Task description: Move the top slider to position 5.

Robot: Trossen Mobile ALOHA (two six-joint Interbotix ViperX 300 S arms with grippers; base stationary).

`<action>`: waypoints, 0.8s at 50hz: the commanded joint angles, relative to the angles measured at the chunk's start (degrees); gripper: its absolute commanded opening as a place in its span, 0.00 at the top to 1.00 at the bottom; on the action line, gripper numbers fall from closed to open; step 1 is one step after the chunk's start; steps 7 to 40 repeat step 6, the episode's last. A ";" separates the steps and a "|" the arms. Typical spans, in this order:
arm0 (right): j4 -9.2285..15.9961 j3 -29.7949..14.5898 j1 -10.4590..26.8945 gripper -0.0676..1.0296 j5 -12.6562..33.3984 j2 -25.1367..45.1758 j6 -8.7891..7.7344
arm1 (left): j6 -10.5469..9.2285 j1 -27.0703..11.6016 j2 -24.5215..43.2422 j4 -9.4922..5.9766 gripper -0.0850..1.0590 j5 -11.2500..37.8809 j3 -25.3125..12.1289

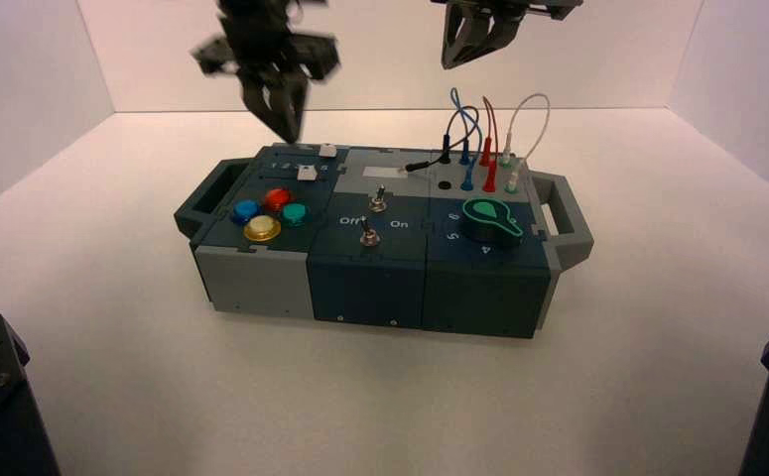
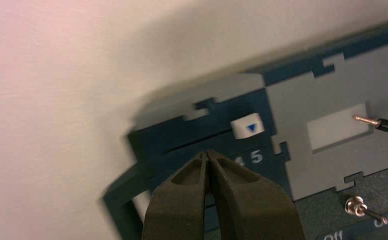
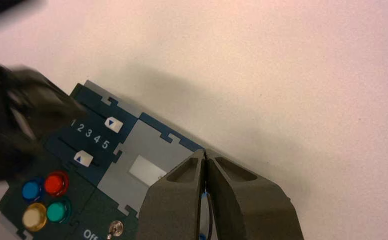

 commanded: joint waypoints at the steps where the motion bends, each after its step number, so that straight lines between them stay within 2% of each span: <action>1: 0.18 -1.58 0.35 0.96 0.18 -2.02 0.09 | 0.26 1.32 -4.57 0.18 0.95 0.09 0.18; 6: 0.18 -1.49 0.35 0.96 0.18 -1.93 0.09 | 0.35 2.55 -5.63 0.18 0.95 0.00 0.62; 40: 0.18 -1.49 0.35 0.96 0.18 -1.93 0.09 | 0.35 2.55 -5.63 0.18 0.95 0.00 0.62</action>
